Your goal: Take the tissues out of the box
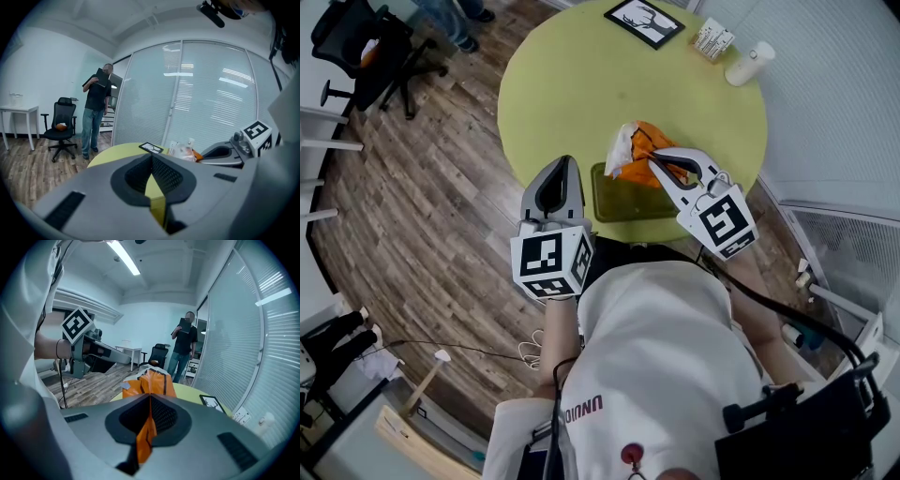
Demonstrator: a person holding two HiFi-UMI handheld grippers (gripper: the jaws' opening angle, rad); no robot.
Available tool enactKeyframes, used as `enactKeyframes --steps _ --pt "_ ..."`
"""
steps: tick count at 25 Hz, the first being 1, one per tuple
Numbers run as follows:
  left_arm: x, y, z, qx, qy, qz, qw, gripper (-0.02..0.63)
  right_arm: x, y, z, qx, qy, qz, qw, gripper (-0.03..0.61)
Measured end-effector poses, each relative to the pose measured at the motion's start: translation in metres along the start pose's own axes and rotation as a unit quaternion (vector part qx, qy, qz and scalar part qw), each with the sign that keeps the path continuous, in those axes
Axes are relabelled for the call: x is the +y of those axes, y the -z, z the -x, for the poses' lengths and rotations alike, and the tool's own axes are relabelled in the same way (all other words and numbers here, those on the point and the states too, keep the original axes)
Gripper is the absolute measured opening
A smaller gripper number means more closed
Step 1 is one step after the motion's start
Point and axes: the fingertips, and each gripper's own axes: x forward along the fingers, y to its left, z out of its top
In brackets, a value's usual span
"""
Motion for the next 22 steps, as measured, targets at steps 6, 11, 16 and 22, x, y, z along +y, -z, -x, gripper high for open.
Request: enactKeyframes --steps 6,11,16,22 --pt "-0.0005 0.0013 0.0002 0.001 0.0 0.0 1.0 0.014 0.0003 -0.0005 0.0004 -0.003 0.0 0.0 1.0 0.02" --pt "0.001 0.0006 0.0003 0.001 -0.001 0.0 1.0 0.014 0.0002 -0.0013 -0.0004 -0.002 0.0 0.001 1.0 0.02" --pt "0.0012 0.0013 -0.0001 0.002 0.0 0.0 1.0 0.014 0.0001 -0.0007 -0.0006 -0.002 0.001 0.0 1.0 0.02" --pt "-0.0002 0.0019 -0.0009 0.002 0.001 -0.001 1.0 0.014 -0.0003 -0.0002 0.0002 -0.004 0.001 -0.002 1.0 0.02"
